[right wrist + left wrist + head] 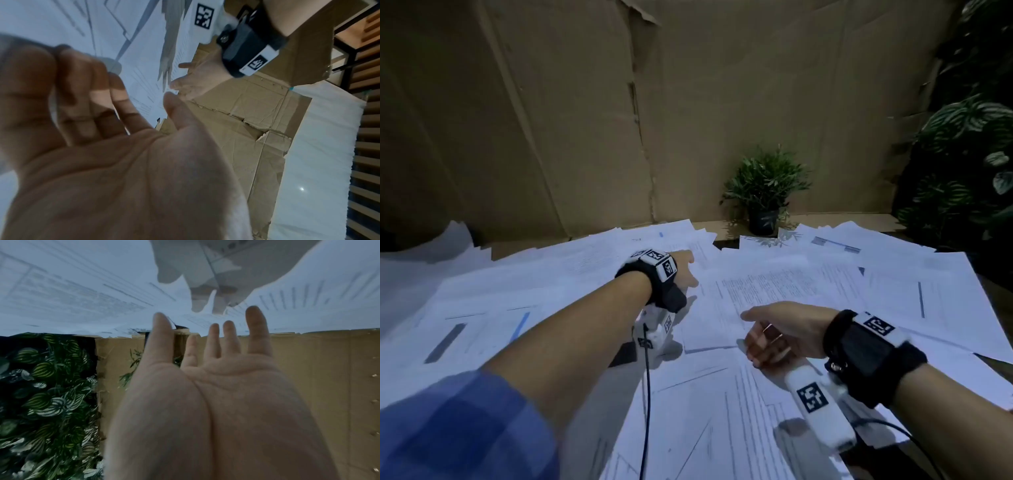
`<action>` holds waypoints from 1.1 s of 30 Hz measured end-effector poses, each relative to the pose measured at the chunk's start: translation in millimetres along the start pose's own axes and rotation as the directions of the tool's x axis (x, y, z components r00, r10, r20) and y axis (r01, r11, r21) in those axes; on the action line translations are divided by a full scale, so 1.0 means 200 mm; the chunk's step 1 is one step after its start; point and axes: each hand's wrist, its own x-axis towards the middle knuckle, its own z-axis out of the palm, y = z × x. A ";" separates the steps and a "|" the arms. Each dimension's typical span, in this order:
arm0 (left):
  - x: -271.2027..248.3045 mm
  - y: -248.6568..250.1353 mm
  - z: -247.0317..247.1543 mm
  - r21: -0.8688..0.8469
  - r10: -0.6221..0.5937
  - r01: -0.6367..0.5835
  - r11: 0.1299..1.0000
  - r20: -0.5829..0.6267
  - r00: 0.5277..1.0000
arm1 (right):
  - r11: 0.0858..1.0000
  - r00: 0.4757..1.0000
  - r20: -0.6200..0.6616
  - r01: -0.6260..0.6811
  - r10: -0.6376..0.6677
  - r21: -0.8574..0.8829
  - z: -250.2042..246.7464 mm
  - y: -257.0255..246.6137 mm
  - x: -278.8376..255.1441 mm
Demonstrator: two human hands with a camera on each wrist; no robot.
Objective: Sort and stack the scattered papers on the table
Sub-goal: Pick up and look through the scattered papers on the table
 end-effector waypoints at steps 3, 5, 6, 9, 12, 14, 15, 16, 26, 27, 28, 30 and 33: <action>0.07 0.03 0.03 0.053 0.008 -0.012 0.999 0.061 0.998 | 1.000 1.000 -0.011 -0.003 0.003 -0.022 -0.01 0.00 0.03; 0.11 0.04 0.06 0.092 0.018 -0.026 0.995 0.084 0.996 | 1.000 1.000 0.010 -0.007 0.007 -0.007 -0.03 0.01 0.05; 0.11 0.05 0.06 0.099 0.007 -0.015 0.995 0.084 0.996 | 1.000 1.000 0.018 -0.008 0.008 0.000 -0.04 0.01 0.05; 0.16 0.01 0.08 0.119 0.014 -0.021 0.993 0.057 0.998 | 1.000 0.999 0.035 -0.012 0.012 -0.004 -0.04 0.01 0.05; 0.15 0.04 0.06 0.145 0.026 -0.036 0.989 0.073 0.997 | 1.000 0.999 0.037 -0.006 0.005 0.020 -0.05 0.01 0.05; 0.13 0.06 0.05 0.114 0.033 -0.039 0.993 0.052 0.998 | 0.999 0.999 0.040 -0.002 0.001 0.043 -0.04 0.02 0.05; 0.13 0.06 0.05 0.079 0.048 -0.049 0.996 0.015 0.999 | 0.999 0.999 0.044 -0.001 -0.001 0.044 -0.04 0.02 0.05; 0.10 0.08 0.03 0.068 0.044 -0.043 0.997 -0.016 0.999 | 0.999 0.999 0.045 0.000 -0.003 0.052 -0.04 0.03 0.05; -0.50 -0.15 0.01 -0.909 -0.199 -0.046 0.413 -0.140 0.970 | 0.946 0.996 0.033 0.068 -0.082 0.318 -0.09 0.10 0.04; -0.59 -0.16 0.05 -0.932 -0.149 0.012 0.361 -0.044 0.988 | 0.929 0.994 0.013 0.098 -0.109 0.357 -0.09 0.09 0.04; -0.67 -0.18 0.08 -0.927 -0.083 0.058 0.370 0.029 0.996 | 0.919 0.990 -0.015 0.136 -0.140 0.370 -0.08 0.08 0.06; -0.77 -0.21 0.13 -0.872 0.035 0.120 0.475 0.155 0.987 | 0.938 0.972 -0.101 0.232 -0.212 0.257 -0.04 0.05 0.08; -0.83 -0.32 0.16 -0.894 -0.020 0.198 0.403 0.208 0.978 | 0.951 0.947 -0.130 0.303 -0.293 0.061 0.03 -0.01 0.10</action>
